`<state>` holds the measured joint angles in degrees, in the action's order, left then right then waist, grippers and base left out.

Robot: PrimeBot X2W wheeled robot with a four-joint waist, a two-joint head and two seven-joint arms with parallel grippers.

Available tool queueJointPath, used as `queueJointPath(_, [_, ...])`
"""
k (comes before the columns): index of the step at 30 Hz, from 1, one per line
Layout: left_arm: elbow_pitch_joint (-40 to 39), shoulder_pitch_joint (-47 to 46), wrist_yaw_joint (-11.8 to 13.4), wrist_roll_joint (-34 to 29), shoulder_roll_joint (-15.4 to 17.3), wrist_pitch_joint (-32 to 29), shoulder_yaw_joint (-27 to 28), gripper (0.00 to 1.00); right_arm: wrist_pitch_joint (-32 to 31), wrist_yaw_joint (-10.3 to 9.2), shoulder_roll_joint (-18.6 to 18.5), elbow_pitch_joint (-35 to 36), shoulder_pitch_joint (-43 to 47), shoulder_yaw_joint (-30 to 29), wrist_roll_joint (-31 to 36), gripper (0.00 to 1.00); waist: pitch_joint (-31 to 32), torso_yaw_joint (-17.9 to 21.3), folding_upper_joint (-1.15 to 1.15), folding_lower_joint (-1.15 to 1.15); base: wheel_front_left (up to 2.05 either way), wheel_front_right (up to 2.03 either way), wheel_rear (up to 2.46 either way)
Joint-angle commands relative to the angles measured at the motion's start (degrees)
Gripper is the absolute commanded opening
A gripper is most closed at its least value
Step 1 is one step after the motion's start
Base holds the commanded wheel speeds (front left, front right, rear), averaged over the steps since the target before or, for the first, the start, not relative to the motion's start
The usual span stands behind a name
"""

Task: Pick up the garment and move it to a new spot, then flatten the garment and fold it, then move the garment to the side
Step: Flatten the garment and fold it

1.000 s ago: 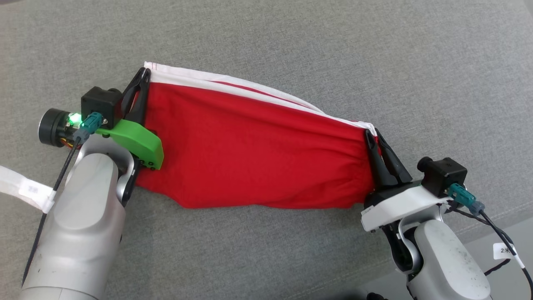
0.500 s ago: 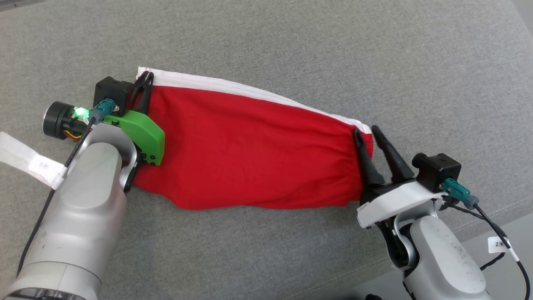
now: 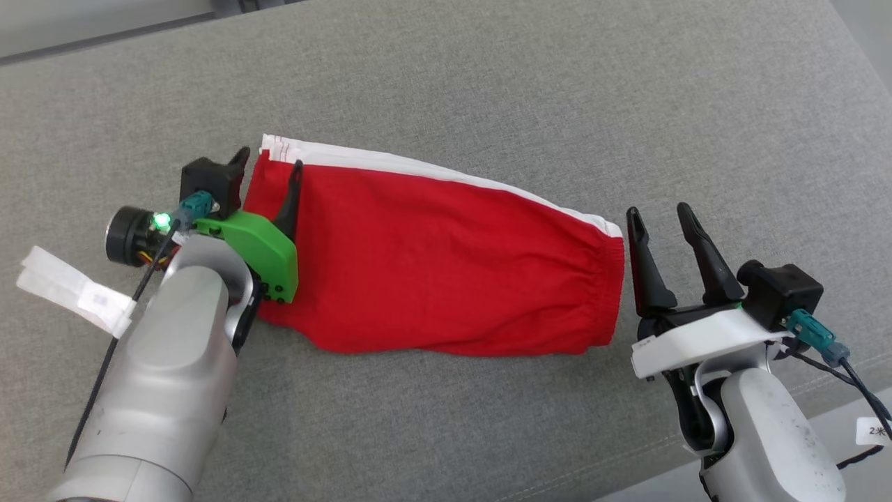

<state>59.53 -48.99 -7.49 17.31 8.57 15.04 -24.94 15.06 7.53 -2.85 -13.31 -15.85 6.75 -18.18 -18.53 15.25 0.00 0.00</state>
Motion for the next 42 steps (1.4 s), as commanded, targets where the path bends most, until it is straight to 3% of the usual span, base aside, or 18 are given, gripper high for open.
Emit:
queueJointPath(1, [0.43, 1.50, 0.10, 0.92, -0.01, -0.10, -0.27, 1.00, 0.18, -0.07, -0.07, 0.58, 1.28, -0.70, 0.53, 1.00, 2.36, -1.57, 0.00, 0.00, 0.00, 0.00, 0.00])
queueJointPath(12, [-1.16, 8.22, 0.10, 9.78, 0.52, -5.48, -3.23, 1.00, 0.17, -0.07, -0.07, 2.49, 5.05, -4.20, 2.30, 1.00, 6.14, -4.08, 0.00, 0.00, 0.00, 0.00, 0.00])
queueJointPath(27, [-1.75, 10.19, 0.09, 14.65, 1.72, -11.63, -5.42, 1.00, 0.17, -0.07, -0.07, 3.55, 4.54, -5.00, 1.88, 1.00, 3.88, -2.30, 0.00, 0.00, 0.00, 0.00, 0.00])
queueJointPath(28, [-2.04, 10.46, 0.09, 14.93, 1.82, -12.08, -5.95, 0.75, 0.17, -0.07, -0.07, 3.52, 4.52, -5.03, 1.83, 1.00, 3.90, -2.20, 0.00, 0.00, 0.00, 0.00, 0.00])
queueJointPath(29, [-2.80, 10.93, 0.08, 15.40, 2.01, -12.43, -6.84, 0.00, 0.17, -0.07, -0.07, 3.49, 4.50, -5.10, 1.80, 1.00, 4.04, -2.10, 0.00, 0.00, 0.00, 0.00, 0.00])
queueJointPath(42, [-10.02, 16.04, 1.02, 18.24, 4.57, -7.39, -6.75, 0.00, 0.17, -0.07, -0.07, 3.30, 6.27, -7.31, 2.97, 1.00, 7.40, -5.12, 0.00, 0.00, 0.00, 0.00, 0.00])
